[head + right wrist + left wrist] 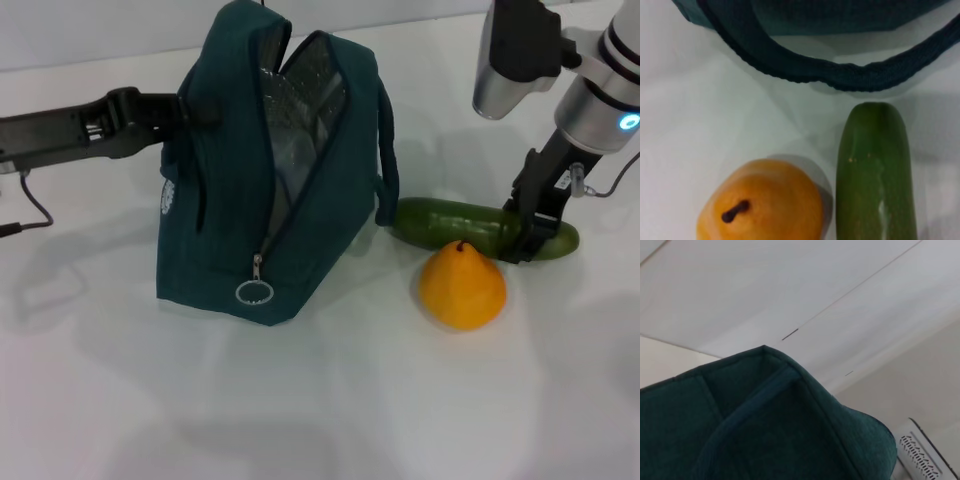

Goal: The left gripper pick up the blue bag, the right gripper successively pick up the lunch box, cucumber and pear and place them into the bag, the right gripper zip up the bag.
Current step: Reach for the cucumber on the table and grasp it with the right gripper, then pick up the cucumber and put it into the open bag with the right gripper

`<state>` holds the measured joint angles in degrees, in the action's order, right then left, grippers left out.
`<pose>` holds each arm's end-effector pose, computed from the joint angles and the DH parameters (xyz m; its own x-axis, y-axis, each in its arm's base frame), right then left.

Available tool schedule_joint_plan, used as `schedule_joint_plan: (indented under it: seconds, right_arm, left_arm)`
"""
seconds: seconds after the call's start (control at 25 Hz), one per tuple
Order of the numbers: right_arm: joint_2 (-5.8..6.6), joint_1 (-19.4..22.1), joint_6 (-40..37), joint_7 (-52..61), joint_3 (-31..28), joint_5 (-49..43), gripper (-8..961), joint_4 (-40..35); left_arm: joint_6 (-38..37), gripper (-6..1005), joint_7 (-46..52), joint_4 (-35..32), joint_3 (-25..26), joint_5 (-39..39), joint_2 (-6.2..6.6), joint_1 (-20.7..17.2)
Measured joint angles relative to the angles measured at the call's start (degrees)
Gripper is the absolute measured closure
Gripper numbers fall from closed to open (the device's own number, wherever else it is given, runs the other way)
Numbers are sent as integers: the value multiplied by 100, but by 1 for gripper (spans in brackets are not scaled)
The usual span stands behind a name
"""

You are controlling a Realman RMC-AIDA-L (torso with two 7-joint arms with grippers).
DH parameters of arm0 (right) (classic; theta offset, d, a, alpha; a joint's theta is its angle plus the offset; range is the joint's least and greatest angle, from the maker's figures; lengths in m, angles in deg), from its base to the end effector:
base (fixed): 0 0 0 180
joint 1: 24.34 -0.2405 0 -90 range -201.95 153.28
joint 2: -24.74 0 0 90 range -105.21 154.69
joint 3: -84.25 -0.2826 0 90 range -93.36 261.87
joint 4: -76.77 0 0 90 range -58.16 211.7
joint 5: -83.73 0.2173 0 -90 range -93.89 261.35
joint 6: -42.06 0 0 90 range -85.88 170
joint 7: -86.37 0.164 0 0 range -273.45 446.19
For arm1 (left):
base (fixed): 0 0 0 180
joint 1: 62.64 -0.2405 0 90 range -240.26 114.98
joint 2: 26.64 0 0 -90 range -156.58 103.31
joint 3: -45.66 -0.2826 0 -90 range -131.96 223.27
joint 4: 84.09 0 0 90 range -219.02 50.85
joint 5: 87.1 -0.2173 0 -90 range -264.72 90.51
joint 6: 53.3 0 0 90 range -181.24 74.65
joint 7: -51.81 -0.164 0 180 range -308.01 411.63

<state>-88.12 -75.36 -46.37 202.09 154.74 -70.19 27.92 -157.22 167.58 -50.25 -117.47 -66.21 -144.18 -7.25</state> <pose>0.2317 0.4297 -0.0101 0.7929 -0.3375 0.5073 -0.2441 -0.9388 -0.2430 -0.2060 0.4067 -0.0029 0.3051 0.8234 0.4784 0.7930 -0.4978 0.3512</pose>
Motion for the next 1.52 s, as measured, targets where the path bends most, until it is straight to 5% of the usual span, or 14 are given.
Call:
schedule_joint_plan:
  seconds: [1.04, 1.52]
  right_arm:
    - [30, -28, -29, 13, -45, -192, 380, 132]
    - [204, 87, -274, -69, -732, -33, 387, 106]
  left_arm:
    - [22, 905, 6, 0, 0, 4, 12, 38]
    - [88, 905, 1, 9, 0, 27, 44, -33]
